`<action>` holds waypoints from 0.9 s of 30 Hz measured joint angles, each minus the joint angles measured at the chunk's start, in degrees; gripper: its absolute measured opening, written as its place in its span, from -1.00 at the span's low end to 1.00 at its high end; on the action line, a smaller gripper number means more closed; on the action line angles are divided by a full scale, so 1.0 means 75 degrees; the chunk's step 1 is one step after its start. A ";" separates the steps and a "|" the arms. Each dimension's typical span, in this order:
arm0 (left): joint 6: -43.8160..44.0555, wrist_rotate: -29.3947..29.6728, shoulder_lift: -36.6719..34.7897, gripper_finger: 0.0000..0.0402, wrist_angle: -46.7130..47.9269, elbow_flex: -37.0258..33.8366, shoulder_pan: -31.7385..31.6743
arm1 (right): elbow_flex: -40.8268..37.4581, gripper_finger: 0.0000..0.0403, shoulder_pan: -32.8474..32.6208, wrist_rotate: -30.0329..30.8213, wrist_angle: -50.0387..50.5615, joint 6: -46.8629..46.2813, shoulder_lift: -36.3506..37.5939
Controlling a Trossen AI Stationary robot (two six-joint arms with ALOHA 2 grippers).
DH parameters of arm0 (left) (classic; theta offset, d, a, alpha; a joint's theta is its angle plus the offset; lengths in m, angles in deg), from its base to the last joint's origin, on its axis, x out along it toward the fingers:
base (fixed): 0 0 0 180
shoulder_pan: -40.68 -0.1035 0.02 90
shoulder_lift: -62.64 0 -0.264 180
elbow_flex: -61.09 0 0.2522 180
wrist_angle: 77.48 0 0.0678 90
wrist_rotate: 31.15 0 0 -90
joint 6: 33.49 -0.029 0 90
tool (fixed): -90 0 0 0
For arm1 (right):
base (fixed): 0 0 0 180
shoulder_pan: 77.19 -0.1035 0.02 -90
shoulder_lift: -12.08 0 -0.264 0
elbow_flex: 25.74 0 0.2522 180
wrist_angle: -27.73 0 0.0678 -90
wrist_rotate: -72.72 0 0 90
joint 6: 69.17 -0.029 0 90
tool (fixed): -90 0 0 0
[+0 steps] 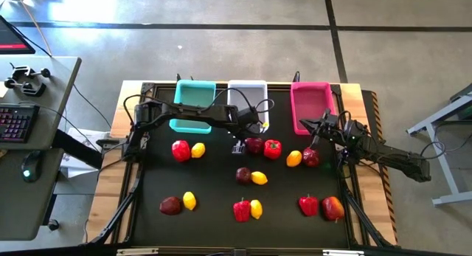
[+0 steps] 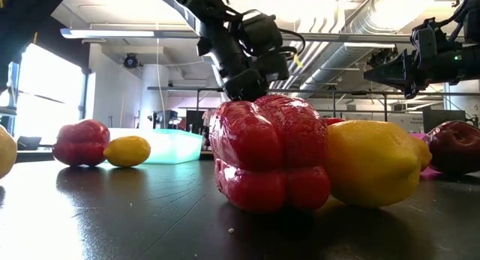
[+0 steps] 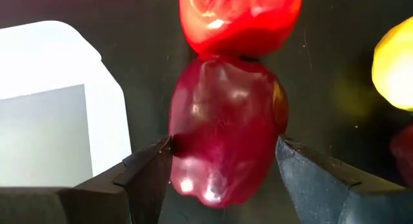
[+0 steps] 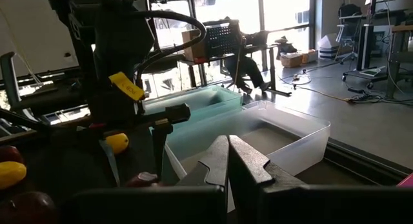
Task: Sort produce into baskets
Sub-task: Put the apple into the white bin
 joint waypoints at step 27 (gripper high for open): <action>0.0142 -0.0191 0.0406 0.27 -0.0163 0.0014 -0.0005 | 0.0000 -1.00 0.0000 0.0000 0.0000 0.0058 0.0000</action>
